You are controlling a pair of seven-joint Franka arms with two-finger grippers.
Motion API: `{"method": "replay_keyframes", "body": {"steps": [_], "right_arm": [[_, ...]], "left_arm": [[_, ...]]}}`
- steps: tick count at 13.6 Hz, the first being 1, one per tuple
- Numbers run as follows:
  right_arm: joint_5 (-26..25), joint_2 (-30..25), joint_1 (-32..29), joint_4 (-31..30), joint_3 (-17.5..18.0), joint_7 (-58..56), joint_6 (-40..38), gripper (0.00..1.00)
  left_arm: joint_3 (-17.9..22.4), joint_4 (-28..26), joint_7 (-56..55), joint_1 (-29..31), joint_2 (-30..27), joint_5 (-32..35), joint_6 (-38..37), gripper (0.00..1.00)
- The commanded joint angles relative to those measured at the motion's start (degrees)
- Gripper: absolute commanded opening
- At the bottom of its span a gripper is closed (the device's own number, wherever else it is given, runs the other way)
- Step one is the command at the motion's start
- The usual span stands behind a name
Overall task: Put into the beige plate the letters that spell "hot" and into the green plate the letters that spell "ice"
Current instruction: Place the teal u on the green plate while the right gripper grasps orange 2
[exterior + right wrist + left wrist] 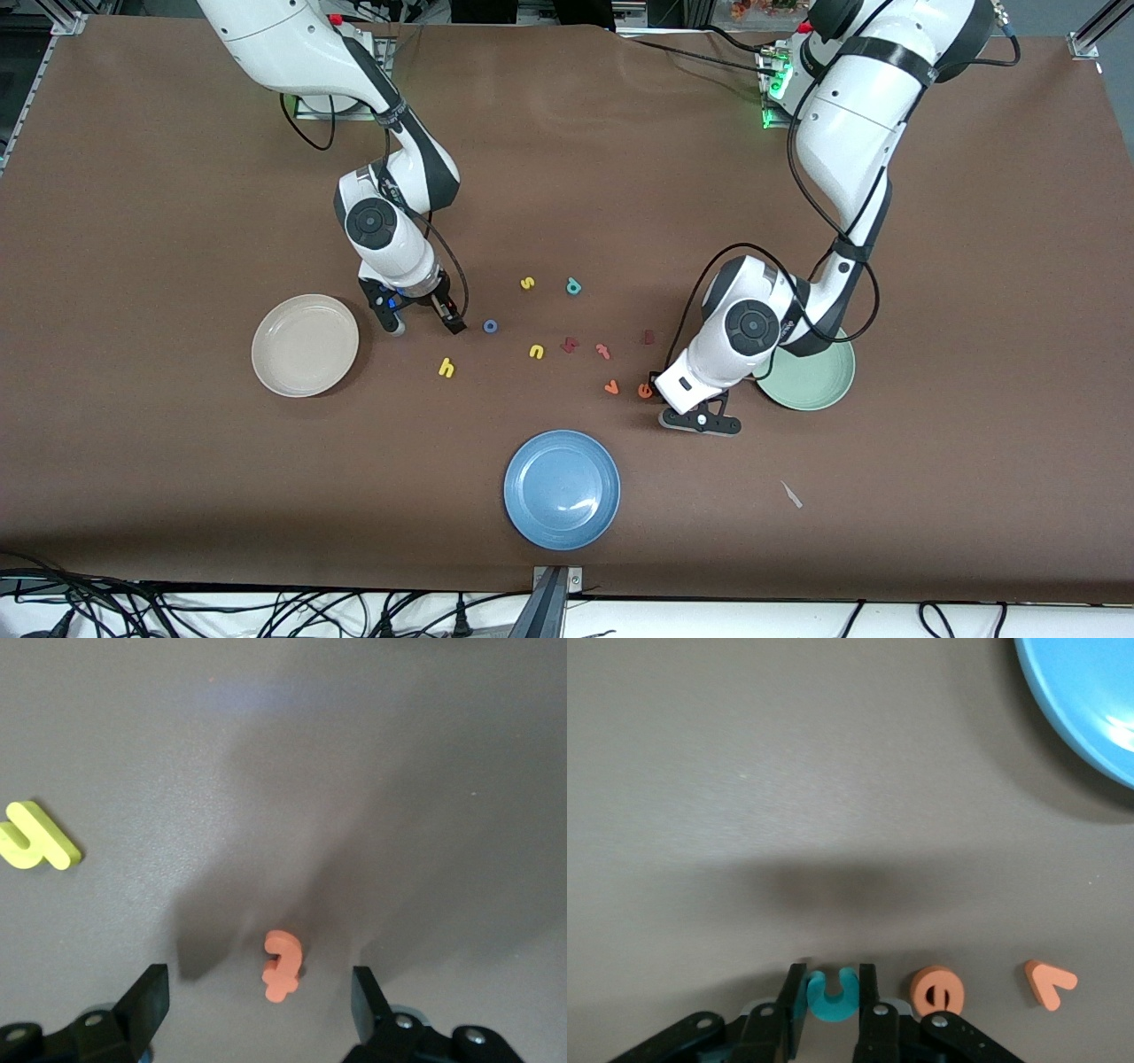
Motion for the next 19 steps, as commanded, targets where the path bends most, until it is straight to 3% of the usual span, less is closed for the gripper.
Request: {"method": "replay_keyframes", "body": {"steps": [1, 5, 8, 10, 14, 19], "right_arm": [[0.3, -1.8, 0.0, -2.8, 0.1, -0.9, 1.5, 0.84], [0.3, -2.0, 0.0, -3.0, 0.1, -1.8, 1.8, 0.64], [0.3, -2.0, 0.0, -3.0, -0.1, -2.1, 1.8, 0.47], [0.3, -1.9, 0.0, -3.0, -0.2, -2.3, 1.8, 0.42], [0.4, -1.8, -0.1, -3.0, -0.3, -3.0, 1.8, 0.32], [0.4, -1.5, -0.1, -2.8, -0.3, -2.7, 1.8, 0.04]], "left_arm": [[0.0, -1.1, 7.1, 2.9, -4.3, -0.9, -8.0, 0.19], [0.1, -1.6, 8.3, 4.8, -8.6, -0.8, -21.1, 0.17], [0.3, -6.6, 11.4, 7.2, -12.0, -0.6, -22.7, 0.17], [0.2, -8.7, 14.9, 8.9, -13.4, 2.0, -22.5, 0.17], [0.1, -18.7, 16.8, 10.3, -16.2, 3.7, -12.9, 0.17], [-0.1, -25.7, 22.7, 14.5, -17.0, 5.6, -4.0, 0.19]]}}
